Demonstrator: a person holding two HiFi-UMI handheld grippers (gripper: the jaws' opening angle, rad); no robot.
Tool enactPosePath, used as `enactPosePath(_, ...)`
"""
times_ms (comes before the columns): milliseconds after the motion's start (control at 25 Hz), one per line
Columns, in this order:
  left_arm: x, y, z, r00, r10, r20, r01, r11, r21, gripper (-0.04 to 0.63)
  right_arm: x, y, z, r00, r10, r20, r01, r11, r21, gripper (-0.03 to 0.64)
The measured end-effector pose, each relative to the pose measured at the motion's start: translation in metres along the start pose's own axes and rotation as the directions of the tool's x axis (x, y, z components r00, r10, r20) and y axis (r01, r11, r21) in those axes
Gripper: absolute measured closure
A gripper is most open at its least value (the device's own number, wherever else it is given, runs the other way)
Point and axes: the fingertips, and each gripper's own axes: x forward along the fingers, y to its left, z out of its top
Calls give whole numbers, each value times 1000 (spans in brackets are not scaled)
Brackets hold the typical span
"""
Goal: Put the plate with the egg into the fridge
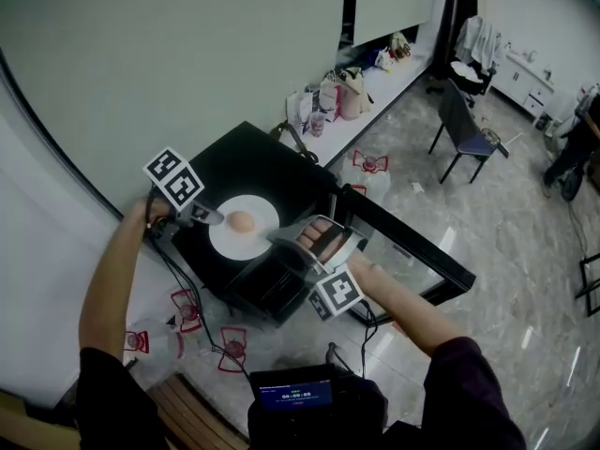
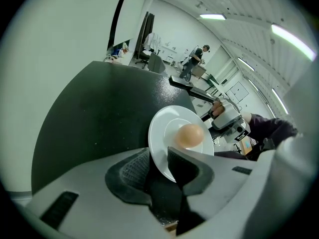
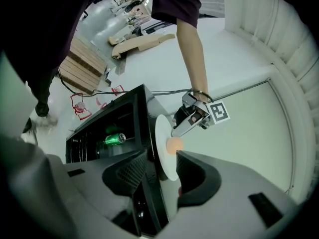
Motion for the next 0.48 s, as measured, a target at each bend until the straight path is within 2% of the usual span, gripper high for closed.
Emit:
enactPosePath(320, 2, -14, 0, 999, -34, -9, 34, 999, 27, 499, 9, 2, 1, 1000, 3, -28, -5, 997, -72, 433)
enactPosePath(400, 4, -18, -1, 999, -38, -4, 38, 999, 28, 499, 8, 17, -1, 998, 52, -45, -55, 995, -81, 465)
enactPosePath(480, 6, -20, -2, 999, -40, 1, 40, 999, 29, 500, 7, 26, -1, 997, 60, -51, -65, 993, -101, 521)
